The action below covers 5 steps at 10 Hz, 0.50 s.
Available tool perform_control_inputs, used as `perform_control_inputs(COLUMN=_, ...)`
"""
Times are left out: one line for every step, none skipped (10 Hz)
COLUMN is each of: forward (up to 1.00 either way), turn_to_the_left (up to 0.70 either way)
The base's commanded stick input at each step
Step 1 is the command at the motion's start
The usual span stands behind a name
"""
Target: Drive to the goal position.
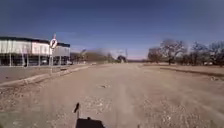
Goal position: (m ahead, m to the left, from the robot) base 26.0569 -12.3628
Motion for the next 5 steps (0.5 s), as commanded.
perform_control_inputs(forward=1.0, turn_to_the_left=-0.27)
perform_control_inputs(forward=1.0, turn_to_the_left=-0.27)
perform_control_inputs(forward=1.0, turn_to_the_left=-0.27)
perform_control_inputs(forward=1.0, turn_to_the_left=-0.27)
perform_control_inputs(forward=1.0, turn_to_the_left=0.0)
